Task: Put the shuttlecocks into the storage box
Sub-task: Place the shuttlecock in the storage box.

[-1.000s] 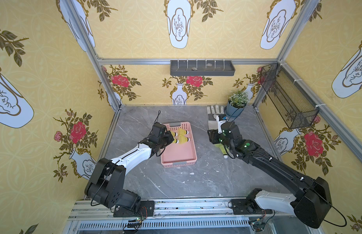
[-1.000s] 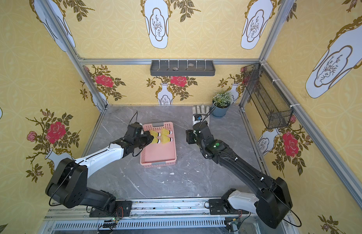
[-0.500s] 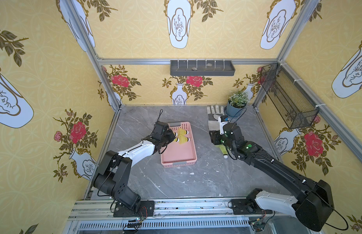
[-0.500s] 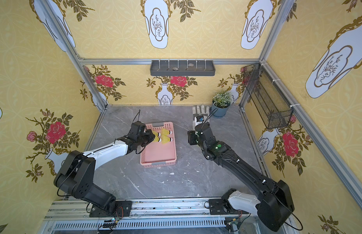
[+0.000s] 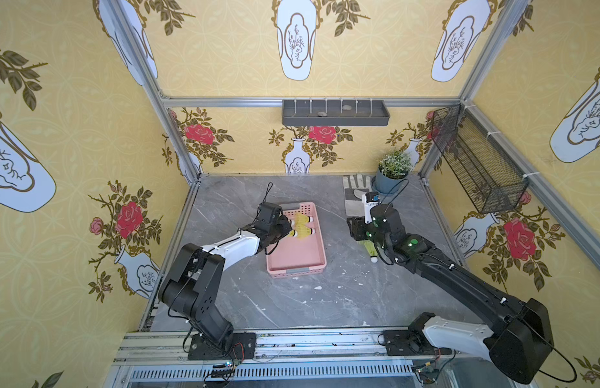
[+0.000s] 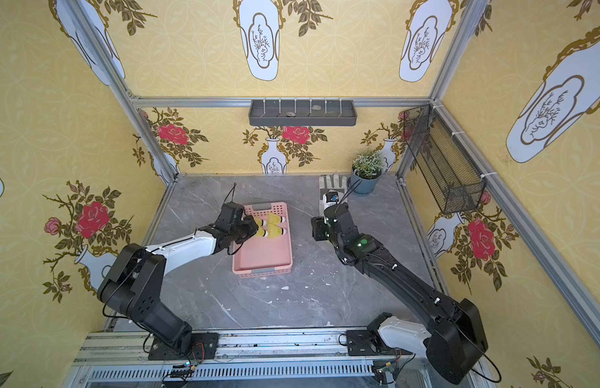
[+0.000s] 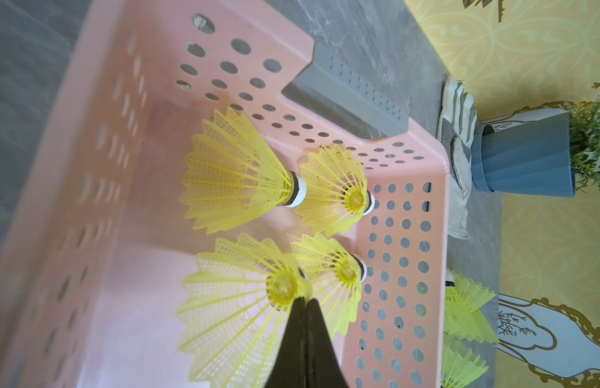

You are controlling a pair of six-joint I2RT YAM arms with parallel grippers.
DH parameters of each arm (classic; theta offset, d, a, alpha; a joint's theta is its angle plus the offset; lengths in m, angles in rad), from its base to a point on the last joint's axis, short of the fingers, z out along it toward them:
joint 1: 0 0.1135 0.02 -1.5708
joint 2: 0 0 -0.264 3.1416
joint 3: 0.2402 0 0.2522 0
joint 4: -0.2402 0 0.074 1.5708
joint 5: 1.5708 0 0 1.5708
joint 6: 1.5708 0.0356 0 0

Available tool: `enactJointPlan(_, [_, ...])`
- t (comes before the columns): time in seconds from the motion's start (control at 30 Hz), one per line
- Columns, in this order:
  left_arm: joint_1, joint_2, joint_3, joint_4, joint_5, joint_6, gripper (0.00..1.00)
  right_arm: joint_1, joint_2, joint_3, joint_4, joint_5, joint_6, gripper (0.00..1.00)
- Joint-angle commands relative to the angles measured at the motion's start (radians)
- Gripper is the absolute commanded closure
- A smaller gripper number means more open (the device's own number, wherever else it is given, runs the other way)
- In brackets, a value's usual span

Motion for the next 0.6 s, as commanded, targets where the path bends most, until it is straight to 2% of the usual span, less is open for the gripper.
enactJointPlan(0.0, [0.001,0.018,0.007,0.019,0.009,0.007,1.0,0.0,0.005,-0.003,0.044,-0.01,0.004,0.43])
enactJointPlan(0.27, [-0.001,0.032,0.005,0.018,-0.003,0.011,0.98,-0.002,0.007,-0.003,0.043,-0.018,0.004,0.43])
enactJointPlan(0.57, [-0.002,0.038,0.008,0.008,-0.006,0.018,0.8,-0.002,0.008,-0.004,0.041,-0.021,0.004,0.43])
